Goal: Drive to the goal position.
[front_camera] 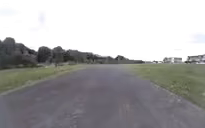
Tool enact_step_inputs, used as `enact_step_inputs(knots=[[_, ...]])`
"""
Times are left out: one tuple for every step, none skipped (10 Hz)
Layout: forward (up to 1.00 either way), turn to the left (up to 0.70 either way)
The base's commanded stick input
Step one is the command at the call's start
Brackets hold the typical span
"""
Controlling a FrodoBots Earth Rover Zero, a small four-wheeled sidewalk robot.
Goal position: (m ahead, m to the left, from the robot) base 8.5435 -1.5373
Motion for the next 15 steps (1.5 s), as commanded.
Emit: enact_step_inputs(knots=[[0.70, 0.35], [0.70, 0.27], [0.70, 0.06], [0.70, 0.00], [0.70, 0.00], [0.70, 0.00], [0.70, 0.00], [0.70, 0.00], [0.70, 0.00], [0.70, 0.00], [0.70, 0.00], [0.70, 0.00], [0.70, 0.00], [0.70, 0.00], [0.70, 0.00]])
